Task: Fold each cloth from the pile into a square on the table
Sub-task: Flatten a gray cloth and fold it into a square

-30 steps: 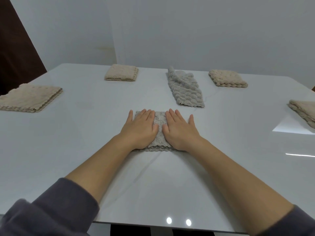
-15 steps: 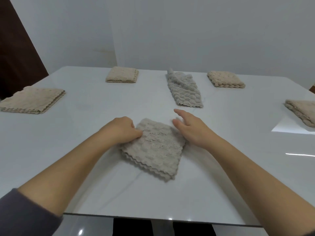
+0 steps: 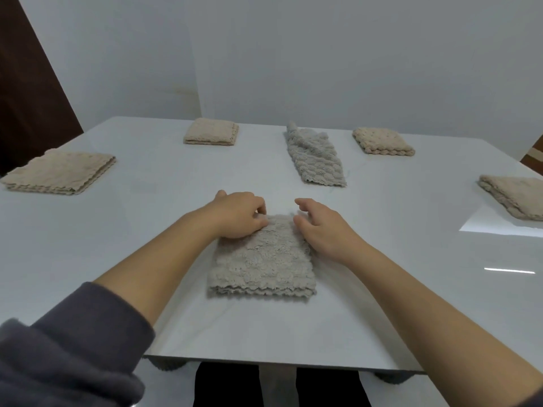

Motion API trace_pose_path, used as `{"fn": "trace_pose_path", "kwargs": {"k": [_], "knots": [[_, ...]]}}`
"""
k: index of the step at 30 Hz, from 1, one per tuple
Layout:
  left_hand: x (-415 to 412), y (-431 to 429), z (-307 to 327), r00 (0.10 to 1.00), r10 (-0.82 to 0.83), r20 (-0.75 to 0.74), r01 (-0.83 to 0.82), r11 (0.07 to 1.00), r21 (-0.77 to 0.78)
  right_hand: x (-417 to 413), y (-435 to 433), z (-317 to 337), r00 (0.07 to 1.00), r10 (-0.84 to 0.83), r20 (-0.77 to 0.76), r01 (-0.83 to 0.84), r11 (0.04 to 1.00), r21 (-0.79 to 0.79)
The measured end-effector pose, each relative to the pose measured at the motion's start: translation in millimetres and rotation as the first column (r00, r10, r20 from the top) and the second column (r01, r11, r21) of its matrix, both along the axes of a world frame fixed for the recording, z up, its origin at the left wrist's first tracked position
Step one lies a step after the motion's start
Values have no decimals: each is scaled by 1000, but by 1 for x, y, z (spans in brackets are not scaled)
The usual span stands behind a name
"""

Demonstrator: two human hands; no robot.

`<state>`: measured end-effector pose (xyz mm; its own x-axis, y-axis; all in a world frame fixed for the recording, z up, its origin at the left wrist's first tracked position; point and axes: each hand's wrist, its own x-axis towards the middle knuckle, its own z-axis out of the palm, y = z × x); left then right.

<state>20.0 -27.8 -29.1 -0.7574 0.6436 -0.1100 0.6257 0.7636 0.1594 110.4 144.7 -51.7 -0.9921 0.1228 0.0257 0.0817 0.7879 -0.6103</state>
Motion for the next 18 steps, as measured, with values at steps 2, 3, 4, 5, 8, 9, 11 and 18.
{"fn": "trace_pose_path", "kwargs": {"k": [2, 3, 4, 5, 8, 9, 11, 18], "knots": [[-1, -16, 0, 1000, 0, 22, 0, 1000, -1, 1, 0, -2, 1000, 7, 7, -7, 1000, -2], [-1, -27, 1, 999, 17, 47, -17, 1000, -3, 2, 0, -2, 1000, 10, 9, -10, 1000, -5], [-1, -38, 2, 994, 49, 93, -50, 999, 3, 2, -1, -3, 1000, 14, 12, -13, 1000, -6], [1, -47, 4, 984, 90, 155, -94, 995, 19, 1, -1, -3, 1000, 15, 12, -15, 1000, -7], [5, -57, 6, 947, 188, 261, -216, 973, 80, 0, -7, -3, 1000, 17, 4, -17, 1000, -3], [5, -55, 4, 948, 212, 238, -237, 968, 81, -1, -11, -3, 1000, 19, 0, -19, 1000, -3], [5, -54, -5, 955, 263, 140, -272, 961, 51, 0, -22, -4, 999, 37, -18, -37, 999, -11], [24, -106, -30, 843, 515, -159, -483, 853, 199, 9, -77, -9, 970, 243, -32, -236, 963, 131]]}}
